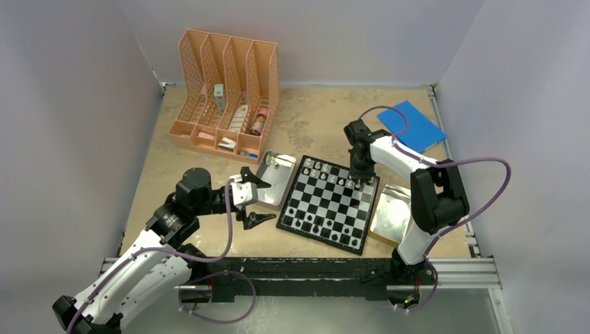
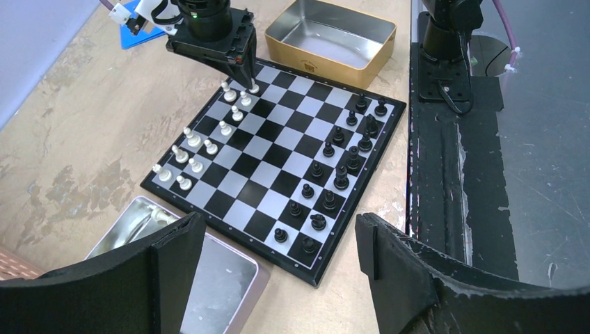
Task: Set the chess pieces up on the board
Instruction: Place the chess piece on the chessboard, then pick up the chess piece from the storage box.
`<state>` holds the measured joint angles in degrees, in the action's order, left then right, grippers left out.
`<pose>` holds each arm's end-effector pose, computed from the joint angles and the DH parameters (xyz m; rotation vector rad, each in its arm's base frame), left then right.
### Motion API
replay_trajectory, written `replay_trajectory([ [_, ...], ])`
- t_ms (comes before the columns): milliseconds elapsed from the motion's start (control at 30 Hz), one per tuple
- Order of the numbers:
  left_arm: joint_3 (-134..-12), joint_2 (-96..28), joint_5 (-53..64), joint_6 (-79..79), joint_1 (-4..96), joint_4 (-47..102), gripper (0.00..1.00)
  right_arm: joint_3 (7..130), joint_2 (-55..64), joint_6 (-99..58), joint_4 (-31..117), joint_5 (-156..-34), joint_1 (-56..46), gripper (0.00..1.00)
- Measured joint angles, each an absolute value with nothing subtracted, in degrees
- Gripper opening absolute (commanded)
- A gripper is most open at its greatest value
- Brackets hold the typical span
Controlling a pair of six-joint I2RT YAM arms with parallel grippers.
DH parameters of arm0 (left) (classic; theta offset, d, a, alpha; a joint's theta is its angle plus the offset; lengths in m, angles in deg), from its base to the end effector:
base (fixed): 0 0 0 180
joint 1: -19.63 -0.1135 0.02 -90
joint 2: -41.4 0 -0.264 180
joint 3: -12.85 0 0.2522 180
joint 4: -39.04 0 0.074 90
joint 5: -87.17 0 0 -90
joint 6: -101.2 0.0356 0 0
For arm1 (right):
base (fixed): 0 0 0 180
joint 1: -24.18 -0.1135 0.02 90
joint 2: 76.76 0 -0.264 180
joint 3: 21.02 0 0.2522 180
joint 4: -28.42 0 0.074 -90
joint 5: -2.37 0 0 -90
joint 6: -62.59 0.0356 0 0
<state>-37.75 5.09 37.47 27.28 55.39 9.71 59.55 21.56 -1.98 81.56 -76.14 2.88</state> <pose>0.1077 -0.1060 0.3058 1.2348 1.3891 -0.8813 0.3138 0.1147 0.1949 0.1460 2.7529 -0.0706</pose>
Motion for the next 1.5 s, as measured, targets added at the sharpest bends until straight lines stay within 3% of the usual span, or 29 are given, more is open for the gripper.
replay_trajectory([
  [433,-37.7,5.0,37.7,27.3,55.4,9.7,0.80,58.8,21.5,-1.8,81.8,-75.2,2.9,0.19],
  [800,-37.6,5.0,37.2,27.3,55.4,9.8,0.81,59.3,21.4,-1.2,82.2,-74.8,2.9,0.41],
  [1033,-36.8,5.1,31.9,25.4,55.4,10.9,0.81,60.6,16.5,-1.1,82.4,-74.7,2.9,0.45],
  [1133,-36.8,4.4,28.0,23.7,55.4,10.7,1.00,61.5,12.9,-1.1,82.5,-74.7,2.9,0.48],
  [1233,-37.6,2.7,22.1,20.3,55.4,10.1,1.00,62.1,9.4,-1.4,82.1,-75.3,2.9,0.51],
  [1433,-43.6,-7.7,6.7,8.6,55.4,6.6,1.00,62.3,2.4,-2.4,79.2,-79.9,2.9,0.68],
  [1500,-46.8,-12.7,4.6,6.1,55.4,4.8,1.00,62.1,-0.4,-2.7,76.8,-82.4,2.9,0.81],
])
